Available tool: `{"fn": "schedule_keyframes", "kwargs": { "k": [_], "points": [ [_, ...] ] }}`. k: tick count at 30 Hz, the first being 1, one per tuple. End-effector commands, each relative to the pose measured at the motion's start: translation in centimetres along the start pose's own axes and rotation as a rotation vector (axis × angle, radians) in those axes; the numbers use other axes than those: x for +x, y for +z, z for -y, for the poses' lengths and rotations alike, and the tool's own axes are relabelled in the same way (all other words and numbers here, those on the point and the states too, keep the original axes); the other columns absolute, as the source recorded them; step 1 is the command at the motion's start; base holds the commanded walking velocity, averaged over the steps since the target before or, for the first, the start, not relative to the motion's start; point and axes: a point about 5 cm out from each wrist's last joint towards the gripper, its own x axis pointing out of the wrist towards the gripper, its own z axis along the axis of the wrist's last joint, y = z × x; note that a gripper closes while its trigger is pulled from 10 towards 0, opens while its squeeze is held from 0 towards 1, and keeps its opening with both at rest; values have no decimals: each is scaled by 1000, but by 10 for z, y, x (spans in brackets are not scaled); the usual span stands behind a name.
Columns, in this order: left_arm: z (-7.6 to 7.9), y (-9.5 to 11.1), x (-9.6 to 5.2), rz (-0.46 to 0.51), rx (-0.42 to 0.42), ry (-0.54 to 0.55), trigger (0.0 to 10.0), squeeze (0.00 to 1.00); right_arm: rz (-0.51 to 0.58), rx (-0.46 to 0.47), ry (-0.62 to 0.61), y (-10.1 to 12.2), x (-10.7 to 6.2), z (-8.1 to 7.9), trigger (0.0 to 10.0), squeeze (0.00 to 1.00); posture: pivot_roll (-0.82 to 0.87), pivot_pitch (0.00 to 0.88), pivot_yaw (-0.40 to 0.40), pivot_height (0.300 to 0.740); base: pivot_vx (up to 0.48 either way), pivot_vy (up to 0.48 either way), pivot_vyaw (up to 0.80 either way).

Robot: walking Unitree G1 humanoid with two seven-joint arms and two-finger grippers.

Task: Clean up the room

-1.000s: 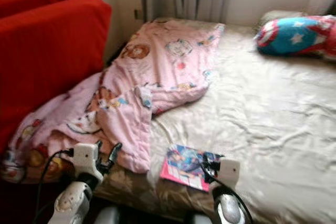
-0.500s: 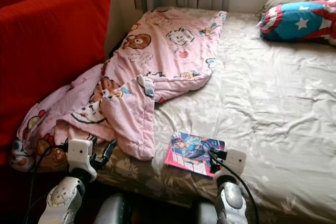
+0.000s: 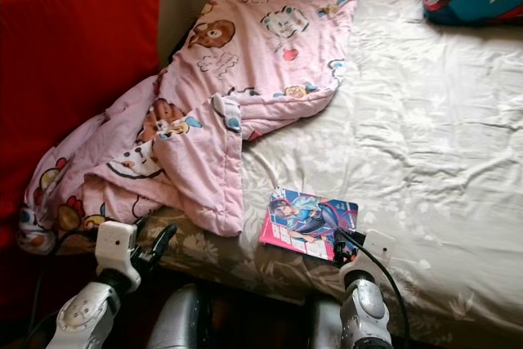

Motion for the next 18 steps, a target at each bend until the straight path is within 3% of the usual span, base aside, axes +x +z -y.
{"fn": "schedule_keyframes", "kwargs": {
  "k": [1, 9, 18],
  "points": [
    [-5, -1, -7, -25, 10, 3, 10000, 0, -9, 9, -26, -4, -2, 5, 10000, 0, 93, 255, 95, 611, 0, 0, 0],
    [-15, 2, -15, -44, 47, 20, 10000, 0, 16, 35, -48, -3, -3, 9, 10000, 0, 105, 263, 115, 611, 0, 0, 0],
    [-14, 8, -17, -42, 68, 4, 10000, 0, -11, 76, -29, -12, -8, 8, 10000, 0, 116, 269, 125, 611, 0, 0, 0]
  ]
}}
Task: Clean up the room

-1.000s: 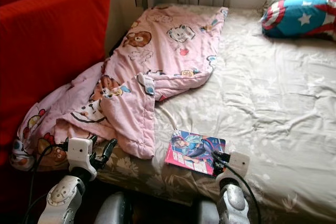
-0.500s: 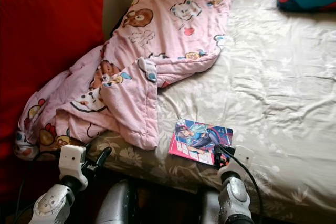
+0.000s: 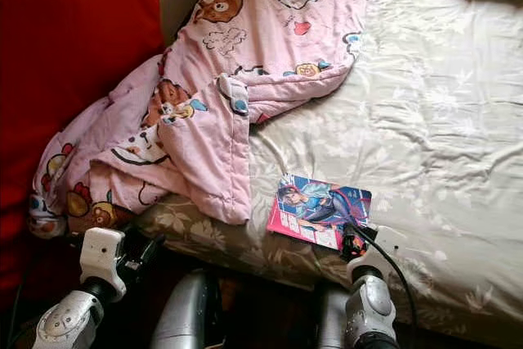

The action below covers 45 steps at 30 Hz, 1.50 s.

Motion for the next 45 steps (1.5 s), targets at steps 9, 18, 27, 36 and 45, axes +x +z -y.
{"fn": "schedule_keyframes", "kwargs": {
  "k": [9, 18, 27, 36, 45],
  "points": [
    [-1, -4, -8, -35, 30, -13, 10000, 0, -80, 110, 54, -19, -8, -2, 10000, 0, 119, 271, 129, 611, 0, 0, 0],
    [-1, 1, -12, -29, 46, -15, 10000, 0, -107, 504, 52, -30, -13, 7, 10000, 0, 151, 284, 140, 611, 0, 0, 0],
    [0, 2, -20, -34, 56, -19, 10000, 0, -201, 653, 125, -43, -19, 1, 10000, 0, 179, 306, 145, 611, 0, 0, 0],
    [-2, 5, -26, -42, 72, -12, 10000, 0, -310, 699, 58, -62, -29, 3, 10000, 0, 201, 322, 147, 611, 0, 0, 0],
    [-1, 7, -28, -45, 81, -13, 10000, 0, -320, 752, 148, -59, -26, -11, 10000, 0, 212, 326, 149, 611, 0, 0, 0]
  ]
}}
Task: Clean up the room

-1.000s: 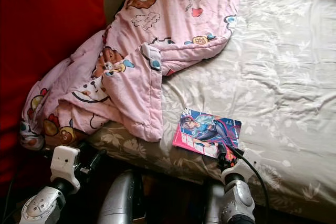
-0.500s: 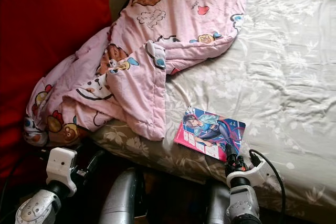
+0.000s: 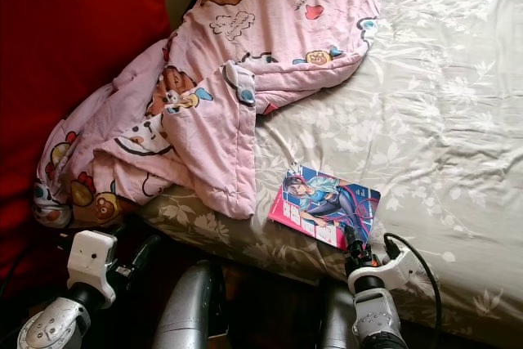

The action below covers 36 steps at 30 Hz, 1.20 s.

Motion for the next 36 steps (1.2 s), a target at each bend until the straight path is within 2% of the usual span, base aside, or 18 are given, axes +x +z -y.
{"fn": "schedule_keyframes", "kwargs": {
  "k": [1, 4, 12, 13, 14, 22, 29, 34, 35, 36],
  "points": [
    [-3, -3, -6, -39, 32, 3, 10000, 0, -200, 103, -69, -51, -16, 11, 10000, 0, 212, 326, 149, 611, 0, 0, 0],
    [-4, -2, -9, -41, 41, 5, 10000, 0, -235, 164, -6, -59, -15, 3, 10000, 0, 228, 329, 152, 611, 0, 0, 0],
    [-4, 0, -9, -42, 54, 3, 10000, 0, -236, 147, 31, -62, -13, -3, 10000, 0, 233, 334, 156, 611, 0, 0, 0],
    [-4, 0, -9, -42, 54, 2, 10000, 0, -234, 129, 23, -61, -13, -2, 3176, 0, 233, 334, 156, 611, 0, 0, 0],
    [-4, 0, -9, -42, 53, 3, 10000, 0, -232, 130, 19, -61, -13, -2, 0, 0, 233, 334, 156, 611, 0, 0, 0],
    [-4, -2, -7, -45, 49, 10, 10000, 0, -219, 122, 49, -56, -13, -1, 0, 0, 223, 323, 150, 611, 0, 0, 0],
    [-3, -2, -1, -36, 48, 13, 10000, 0, -193, 118, 110, -50, -7, -10, 0, 0, 214, 311, 146, 611, 0, 0, 0],
    [-2, -3, 11, -23, 45, 23, 10000, 0, -93, 136, 236, -34, 6, -31, 0, 0, 186, 278, 135, 611, 0, 0, 0],
    [-2, -3, 11, -23, 45, 23, 10000, 0, -93, 136, 236, -34, 6, -31, 0, 0, 186, 278, 135, 611, 0, 0, 0],
    [-2, -3, 14, -18, 43, 28, 10000, 0, -66, 156, 300, -29, 10, -41, 0, 0, 176, 262, 131, 611, 0, 0, 0]
  ]
}}
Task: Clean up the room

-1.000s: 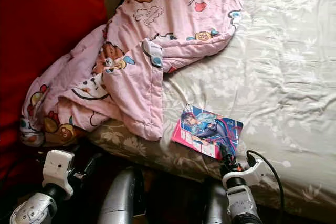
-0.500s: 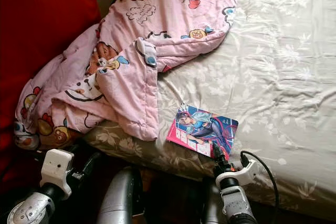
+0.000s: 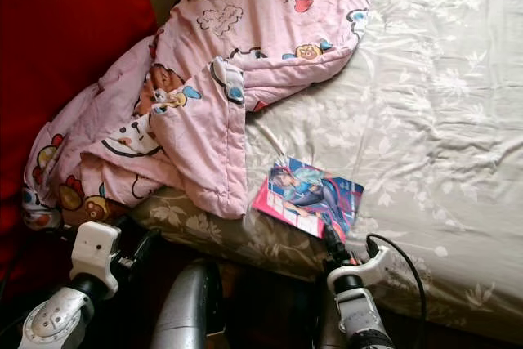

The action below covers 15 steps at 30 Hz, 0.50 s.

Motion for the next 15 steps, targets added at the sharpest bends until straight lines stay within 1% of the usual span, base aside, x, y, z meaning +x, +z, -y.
{"fn": "schedule_keyframes", "kwargs": {
  "k": [1, 4, 5, 6, 8, 9, 10, 13, 14, 15],
  "points": [
    [-1, -10, -1, -37, 8, 18, 10000, 0, 16, 36, 113, -2, 7, -14, 0, 0, 168, 249, 127, 611, 0, 0, 0],
    [0, -10, 6, -28, 8, 22, 10000, 0, 43, 66, 211, 3, 13, -26, 0, 0, 157, 231, 122, 611, 0, 0, 0],
    [0, -10, 6, -28, 8, 22, 10000, 0, 43, 66, 211, 3, 13, -26, 0, 0, 157, 231, 122, 611, 0, 0, 0],
    [2, -14, 25, -12, 2, 36, 10000, 0, 105, 36, 318, 12, 16, -41, 0, 0, 106, 152, 95, 611, 0, 0, 0],
    [2, -16, 30, -12, -1, 42, 10000, 0, 150, 29, 318, 19, 16, -42, 0, 0, 96, 132, 85, 611, 0, 0, 0],
    [2, -16, 30, -12, -1, 42, 10000, 0, 150, 29, 318, 19, 16, -42, 0, 0, 96, 132, 85, 611, 0, 0, 0],
    [1, -19, 36, -6, -9, 57, 10000, 0, 202, -27, 334, 30, 15, -50, 0, 0, 72, 104, 71, 611, 0, 0, 0],
    [2, -22, 43, -4, -24, 71, 10000, 0, 241, -137, 330, 40, 15, -58, 0, 0, 45, 75, 54, 611, 0, 0, 0],
    [3, -23, 45, -7, -32, 76, 10000, 0, 252, -161, 325, 42, 14, -60, 0, 0, 36, 66, 48, 611, 0, 0, 0],
    [3, -23, 45, -7, -32, 76, 10000, 0, 252, -161, 325, 42, 14, -60, 0, 0, 36, 66, 48, 611, 0, 0, 0]
  ]
}}
